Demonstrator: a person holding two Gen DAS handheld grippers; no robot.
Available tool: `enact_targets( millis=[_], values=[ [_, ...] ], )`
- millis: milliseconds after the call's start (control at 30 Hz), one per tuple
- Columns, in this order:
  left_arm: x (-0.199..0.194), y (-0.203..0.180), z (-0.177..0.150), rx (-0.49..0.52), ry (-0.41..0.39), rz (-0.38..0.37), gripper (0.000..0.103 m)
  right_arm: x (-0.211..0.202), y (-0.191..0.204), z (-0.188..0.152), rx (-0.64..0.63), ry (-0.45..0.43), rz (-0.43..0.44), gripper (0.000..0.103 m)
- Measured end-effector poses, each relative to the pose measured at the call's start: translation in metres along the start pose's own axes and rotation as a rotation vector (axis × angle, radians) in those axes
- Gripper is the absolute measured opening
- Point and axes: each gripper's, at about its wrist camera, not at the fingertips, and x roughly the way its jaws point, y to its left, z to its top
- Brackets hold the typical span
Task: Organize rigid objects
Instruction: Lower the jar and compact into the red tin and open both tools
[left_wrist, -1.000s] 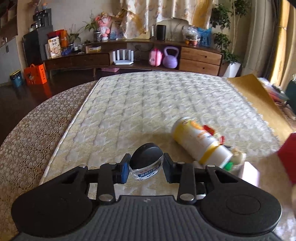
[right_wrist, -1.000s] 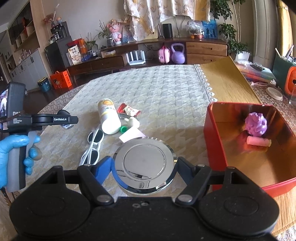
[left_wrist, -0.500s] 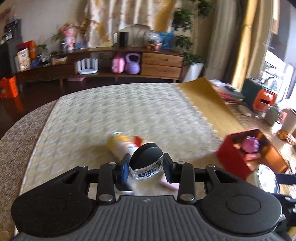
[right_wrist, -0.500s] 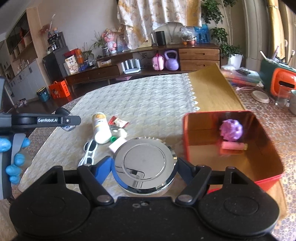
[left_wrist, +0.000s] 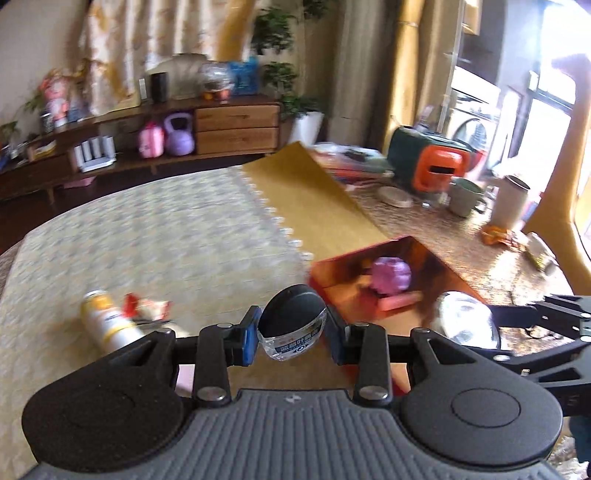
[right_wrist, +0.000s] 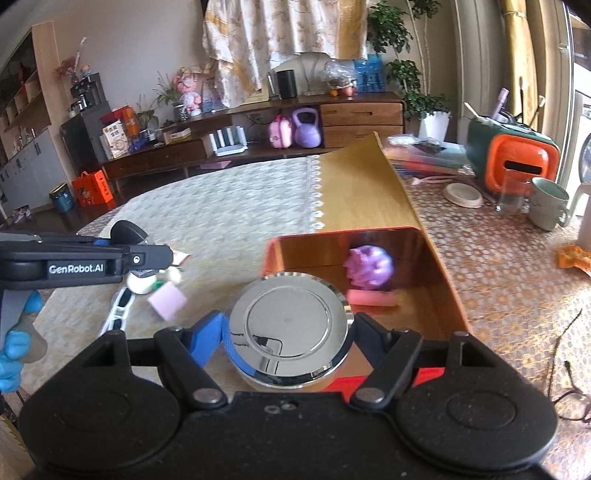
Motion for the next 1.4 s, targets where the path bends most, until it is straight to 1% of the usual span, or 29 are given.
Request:
enact_targets(
  millis=[167, 367, 467, 567, 667, 900, 1033, 1167, 1233, 1400],
  values=[
    [0.018, -0.032, 0.006, 0.032, 0.019, -0.041, 0.036, 0.003, -0.02, -0.001, -0.015, 0.009, -0.025, 0.076],
    [0.047, -0.059, 0.016, 0.054, 0.056, -0.061, 0.036, 0.012, -0.041, -0.002, -0.024, 0.027, -0.047, 0.076],
    [0.065, -0.069, 0.024, 0.058, 0.078, -0.063, 0.036, 0.018, -0.049, -0.002, -0.028, 0.037, -0.046, 0.076],
    [0.086, -0.076, 0.03, 0.037, 0.109, -0.067, 0.036, 0.025, -0.054, 0.0, -0.036, 0.048, -0.038, 0.076],
    [0.103, -0.084, 0.032, 0.068, 0.116, -0.041, 0.036, 0.033, -0.056, 0.001, -0.053, 0.06, -0.033, 0.076],
    [0.14, -0.09, 0.031, 0.079, 0.178, -0.005, 0.036, 0.056, -0.06, 0.005, -0.084, 0.097, -0.046, 0.076],
    [0.156, -0.089, 0.032, 0.067, 0.216, 0.001, 0.036, 0.067, -0.059, 0.005, -0.109, 0.123, -0.05, 0.076],
    [0.169, -0.093, 0.029, 0.085, 0.25, 0.017, 0.036, 0.074, -0.059, 0.004, -0.12, 0.139, -0.048, 0.075],
    [0.173, -0.094, 0.027, 0.092, 0.257, 0.029, 0.036, 0.077, -0.059, 0.003, -0.124, 0.144, -0.049, 0.075],
    [0.178, -0.092, 0.029, 0.079, 0.252, 0.026, 0.036, 0.083, -0.057, 0.0, -0.135, 0.165, -0.059, 0.075]
  ],
)
